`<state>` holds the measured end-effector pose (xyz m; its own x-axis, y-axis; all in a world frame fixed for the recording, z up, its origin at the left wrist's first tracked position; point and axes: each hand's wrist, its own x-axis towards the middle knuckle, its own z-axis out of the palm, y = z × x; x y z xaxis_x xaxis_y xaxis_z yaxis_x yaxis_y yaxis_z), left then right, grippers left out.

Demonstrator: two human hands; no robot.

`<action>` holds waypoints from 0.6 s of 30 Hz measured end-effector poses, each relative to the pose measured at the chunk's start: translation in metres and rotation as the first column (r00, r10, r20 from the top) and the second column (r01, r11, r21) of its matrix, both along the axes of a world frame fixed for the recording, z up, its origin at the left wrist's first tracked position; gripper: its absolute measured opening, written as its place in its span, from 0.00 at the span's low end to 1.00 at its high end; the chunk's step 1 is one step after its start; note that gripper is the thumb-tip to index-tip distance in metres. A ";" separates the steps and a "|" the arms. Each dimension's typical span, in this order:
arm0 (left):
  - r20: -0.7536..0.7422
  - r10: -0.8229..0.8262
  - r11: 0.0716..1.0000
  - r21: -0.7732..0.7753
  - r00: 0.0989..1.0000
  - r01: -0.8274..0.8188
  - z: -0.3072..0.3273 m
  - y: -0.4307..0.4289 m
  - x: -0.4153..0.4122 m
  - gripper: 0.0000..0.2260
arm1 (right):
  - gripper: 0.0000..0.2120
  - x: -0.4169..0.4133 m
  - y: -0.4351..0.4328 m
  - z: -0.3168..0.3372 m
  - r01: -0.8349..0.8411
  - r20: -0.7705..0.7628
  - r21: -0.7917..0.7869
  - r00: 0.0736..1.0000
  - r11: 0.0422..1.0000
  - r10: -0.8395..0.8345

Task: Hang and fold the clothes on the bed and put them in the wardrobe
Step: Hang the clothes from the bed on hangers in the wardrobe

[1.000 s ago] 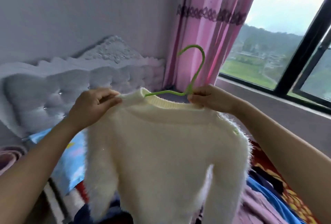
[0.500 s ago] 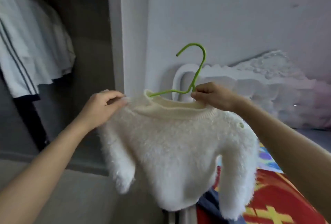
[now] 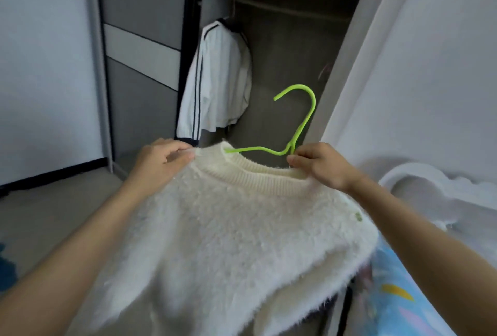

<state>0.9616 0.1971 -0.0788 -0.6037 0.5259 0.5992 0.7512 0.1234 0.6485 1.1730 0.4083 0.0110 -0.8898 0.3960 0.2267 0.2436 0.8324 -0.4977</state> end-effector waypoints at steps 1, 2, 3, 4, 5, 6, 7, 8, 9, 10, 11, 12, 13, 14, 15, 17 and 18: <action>-0.010 0.025 1.000 -0.015 1.000 -0.025 -0.001 -0.005 -0.013 0.06 | 0.20 -0.020 0.000 0.001 -0.011 -0.006 0.007 1.000 1.000 0.011; -0.029 0.044 0.998 -0.032 0.999 -0.045 -0.002 -0.008 -0.028 0.09 | 0.20 -0.040 0.000 0.001 -0.024 -0.010 0.007 1.000 1.000 0.024; -0.047 0.056 0.997 -0.046 0.997 -0.058 -0.005 -0.010 -0.040 0.09 | 0.20 -0.055 -0.001 0.001 -0.019 -0.010 0.014 1.000 1.000 0.019; -0.048 0.068 0.996 -0.053 0.996 -0.071 -0.007 -0.012 -0.057 0.08 | 0.20 -0.075 -0.002 0.000 -0.016 -0.003 0.032 1.000 0.999 0.016; -0.048 0.081 0.995 -0.060 0.996 -0.084 -0.009 -0.014 -0.070 0.07 | 0.20 -0.091 -0.001 0.000 -0.015 0.011 0.047 1.000 0.999 0.015; -0.044 0.085 0.994 -0.070 0.995 -0.088 -0.013 -0.015 -0.084 0.08 | 0.20 -0.104 0.001 -0.001 -0.011 0.019 0.052 1.000 0.999 0.010; -0.035 0.087 0.993 -0.078 0.996 -0.089 -0.016 -0.017 -0.100 0.08 | 0.19 -0.120 0.004 -0.003 0.003 0.028 0.061 1.000 0.998 -0.005; -0.026 0.085 0.993 -0.077 0.996 -0.087 -0.017 -0.018 -0.108 0.09 | 0.19 -0.128 0.007 -0.004 0.028 0.036 0.072 0.999 0.997 -0.030; -0.018 0.075 0.995 -0.069 0.997 -0.076 -0.019 -0.016 -0.109 0.09 | 0.19 -0.126 0.010 -0.003 0.052 0.055 0.081 0.997 0.995 -0.057; -0.011 0.071 0.995 -0.075 0.997 -0.072 -0.022 -0.018 -0.134 0.08 | 0.19 -0.151 0.017 -0.007 0.063 0.067 0.081 0.995 0.995 -0.069; -0.013 0.069 0.994 -0.087 0.998 -0.070 -0.026 -0.019 -0.154 0.08 | 0.20 -0.172 0.023 -0.011 0.094 0.070 0.084 0.993 0.992 -0.100; -0.024 0.060 0.994 -0.087 0.998 -0.062 -0.030 -0.019 -0.156 0.08 | 0.20 -0.171 0.025 -0.012 0.131 0.076 0.106 0.987 0.986 -0.140; -0.027 0.061 0.993 -0.096 0.998 -0.064 -0.034 -0.017 -0.164 0.08 | 0.21 -0.177 0.029 -0.015 0.160 0.090 0.115 0.981 0.980 -0.170; -0.030 0.052 0.993 -0.101 0.998 -0.055 -0.038 -0.016 -0.169 0.08 | 0.20 -0.181 0.035 -0.018 0.187 0.093 0.105 0.976 0.977 -0.197; -0.025 0.040 0.993 -0.108 0.999 -0.043 -0.041 -0.015 -0.175 0.08 | 0.20 -0.186 0.042 -0.021 0.213 0.100 0.100 0.970 0.972 -0.223; 0.007 0.030 0.993 -0.116 1.000 -0.029 -0.049 -0.002 -0.194 0.08 | 0.18 -0.199 0.059 -0.030 0.283 0.123 0.108 0.947 0.953 -0.295; 0.022 0.024 0.993 -0.113 0.999 -0.021 -0.052 0.005 -0.201 0.08 | 0.18 -0.203 0.068 -0.034 0.312 0.131 0.105 0.937 0.944 -0.324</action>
